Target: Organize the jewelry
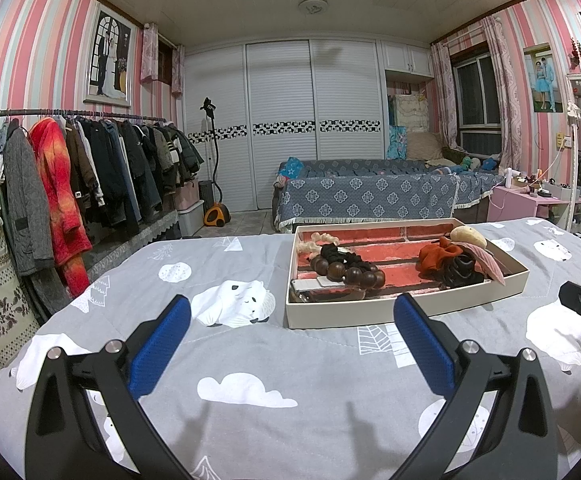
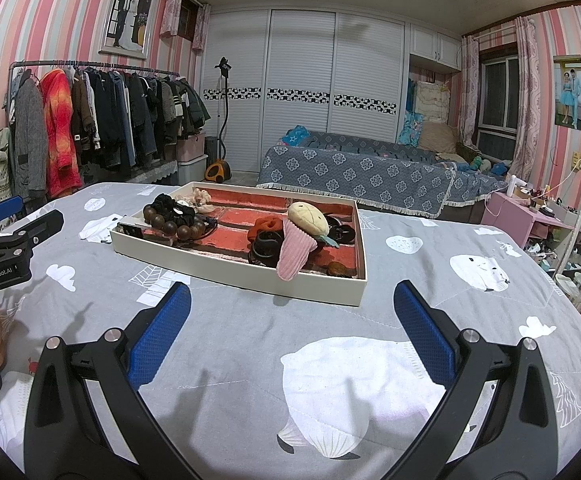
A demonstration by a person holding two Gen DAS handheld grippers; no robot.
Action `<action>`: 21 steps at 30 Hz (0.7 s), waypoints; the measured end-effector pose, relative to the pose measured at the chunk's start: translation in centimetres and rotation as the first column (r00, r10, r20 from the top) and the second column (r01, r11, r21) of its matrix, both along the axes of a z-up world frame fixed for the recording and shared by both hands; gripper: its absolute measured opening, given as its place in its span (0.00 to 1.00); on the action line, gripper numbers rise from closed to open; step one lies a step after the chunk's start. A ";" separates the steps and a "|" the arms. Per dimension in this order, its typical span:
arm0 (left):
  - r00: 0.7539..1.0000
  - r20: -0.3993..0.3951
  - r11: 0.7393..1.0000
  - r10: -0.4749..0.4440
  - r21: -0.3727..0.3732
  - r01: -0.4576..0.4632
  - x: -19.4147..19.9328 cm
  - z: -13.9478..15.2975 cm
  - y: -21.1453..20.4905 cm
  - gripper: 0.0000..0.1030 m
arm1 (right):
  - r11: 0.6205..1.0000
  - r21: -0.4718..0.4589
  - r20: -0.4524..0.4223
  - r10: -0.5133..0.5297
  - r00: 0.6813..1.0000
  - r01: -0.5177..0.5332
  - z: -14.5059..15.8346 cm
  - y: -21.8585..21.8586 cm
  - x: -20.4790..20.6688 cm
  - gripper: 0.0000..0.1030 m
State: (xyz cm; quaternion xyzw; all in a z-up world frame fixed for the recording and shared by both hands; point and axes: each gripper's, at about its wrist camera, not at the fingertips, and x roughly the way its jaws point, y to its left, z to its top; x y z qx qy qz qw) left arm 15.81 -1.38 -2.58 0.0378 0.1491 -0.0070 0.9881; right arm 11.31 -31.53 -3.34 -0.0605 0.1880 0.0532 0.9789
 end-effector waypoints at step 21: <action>1.000 -0.002 1.000 0.000 -0.001 0.000 -0.1 -0.2 -0.1 0.96 | 1.000 0.000 0.000 0.000 1.000 0.000 0.0 0.0 0.0 0.96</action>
